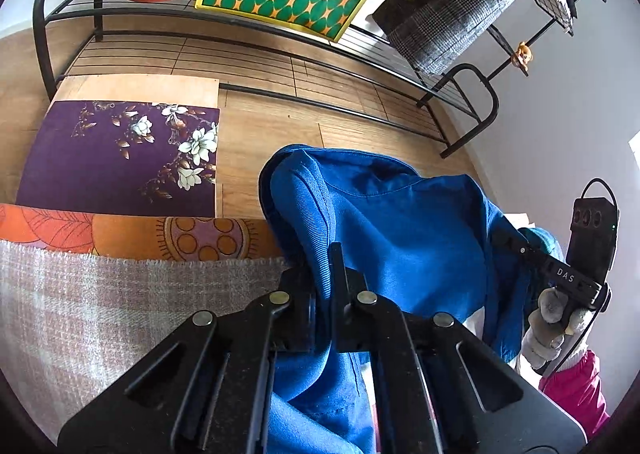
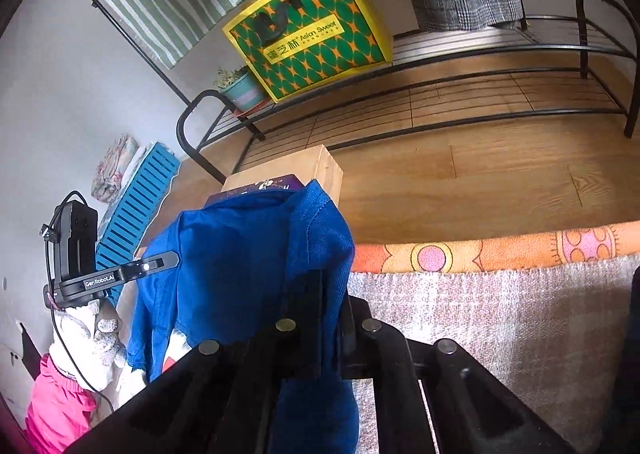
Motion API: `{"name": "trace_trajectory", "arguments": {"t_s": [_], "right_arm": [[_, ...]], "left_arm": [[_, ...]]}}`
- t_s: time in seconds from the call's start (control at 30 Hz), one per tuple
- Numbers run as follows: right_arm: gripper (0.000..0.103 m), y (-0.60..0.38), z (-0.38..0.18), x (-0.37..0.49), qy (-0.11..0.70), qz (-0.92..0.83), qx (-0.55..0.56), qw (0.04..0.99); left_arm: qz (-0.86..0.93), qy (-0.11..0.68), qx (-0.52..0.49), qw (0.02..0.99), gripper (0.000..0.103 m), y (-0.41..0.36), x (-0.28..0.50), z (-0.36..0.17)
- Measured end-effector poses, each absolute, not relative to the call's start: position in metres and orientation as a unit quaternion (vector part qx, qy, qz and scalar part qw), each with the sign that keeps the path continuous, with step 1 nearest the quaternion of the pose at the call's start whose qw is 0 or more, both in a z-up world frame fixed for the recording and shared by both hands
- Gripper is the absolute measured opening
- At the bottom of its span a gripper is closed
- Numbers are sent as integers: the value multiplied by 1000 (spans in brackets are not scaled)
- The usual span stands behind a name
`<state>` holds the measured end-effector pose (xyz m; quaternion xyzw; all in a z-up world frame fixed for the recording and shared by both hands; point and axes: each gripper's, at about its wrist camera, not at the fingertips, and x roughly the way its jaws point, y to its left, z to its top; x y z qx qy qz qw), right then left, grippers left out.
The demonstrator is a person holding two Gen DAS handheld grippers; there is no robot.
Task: Fold large clothes
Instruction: 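Lift the jacket by the collar and flip it over with both grippers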
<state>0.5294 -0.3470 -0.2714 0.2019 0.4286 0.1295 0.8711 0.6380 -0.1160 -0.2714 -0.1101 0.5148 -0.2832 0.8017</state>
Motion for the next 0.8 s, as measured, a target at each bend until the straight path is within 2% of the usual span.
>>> {"name": "trace_trajectory", "arguments": {"t_s": [0.53, 0.8], "right_arm": [[0, -304, -150, 429, 355, 123, 133, 917], [0, -274, -122, 339, 345, 137, 97, 923]], "left_arm": [[-326, 428, -98, 837, 0, -94, 527, -157], [-341, 402, -87, 845, 0, -66, 437, -118]]}}
